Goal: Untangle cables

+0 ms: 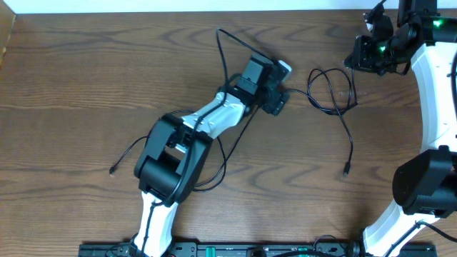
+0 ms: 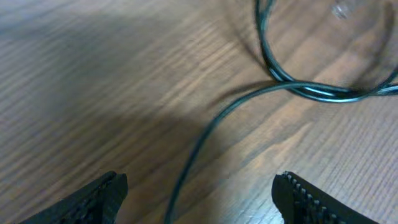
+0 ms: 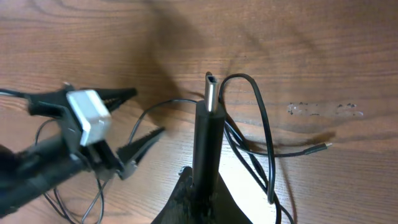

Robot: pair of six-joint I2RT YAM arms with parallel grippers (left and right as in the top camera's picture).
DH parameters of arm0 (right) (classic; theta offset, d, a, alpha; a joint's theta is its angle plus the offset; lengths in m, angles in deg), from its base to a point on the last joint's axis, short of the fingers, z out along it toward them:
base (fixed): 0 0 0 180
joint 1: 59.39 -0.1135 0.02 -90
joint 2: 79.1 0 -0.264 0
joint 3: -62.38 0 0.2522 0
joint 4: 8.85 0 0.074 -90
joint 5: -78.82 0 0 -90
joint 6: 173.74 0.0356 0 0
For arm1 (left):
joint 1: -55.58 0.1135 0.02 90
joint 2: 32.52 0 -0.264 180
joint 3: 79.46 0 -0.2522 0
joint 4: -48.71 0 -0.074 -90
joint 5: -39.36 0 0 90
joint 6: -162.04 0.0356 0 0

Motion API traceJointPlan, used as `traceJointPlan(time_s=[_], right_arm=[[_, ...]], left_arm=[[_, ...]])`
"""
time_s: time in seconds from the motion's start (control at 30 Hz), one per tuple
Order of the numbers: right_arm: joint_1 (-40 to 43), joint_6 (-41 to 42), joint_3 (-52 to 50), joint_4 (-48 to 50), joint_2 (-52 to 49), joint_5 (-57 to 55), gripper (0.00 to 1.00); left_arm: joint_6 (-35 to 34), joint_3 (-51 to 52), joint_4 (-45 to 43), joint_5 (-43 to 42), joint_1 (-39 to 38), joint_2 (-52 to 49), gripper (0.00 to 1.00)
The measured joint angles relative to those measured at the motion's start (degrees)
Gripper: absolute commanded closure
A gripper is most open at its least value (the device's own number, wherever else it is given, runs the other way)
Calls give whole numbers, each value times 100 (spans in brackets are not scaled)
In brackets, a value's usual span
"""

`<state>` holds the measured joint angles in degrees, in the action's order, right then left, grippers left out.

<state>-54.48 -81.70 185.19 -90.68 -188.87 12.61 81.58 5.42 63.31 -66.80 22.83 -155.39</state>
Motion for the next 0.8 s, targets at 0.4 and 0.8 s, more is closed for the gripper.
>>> traceJointPlan(time_s=[0.4, 0.8], right_arm=[[0, -63, 0, -22, 0, 0, 99], [0, -109, 0, -33, 0, -4, 99]], left_arm=[[197, 0, -323, 297, -94, -404, 24], [243, -17, -245, 332, -94, -457, 93]])
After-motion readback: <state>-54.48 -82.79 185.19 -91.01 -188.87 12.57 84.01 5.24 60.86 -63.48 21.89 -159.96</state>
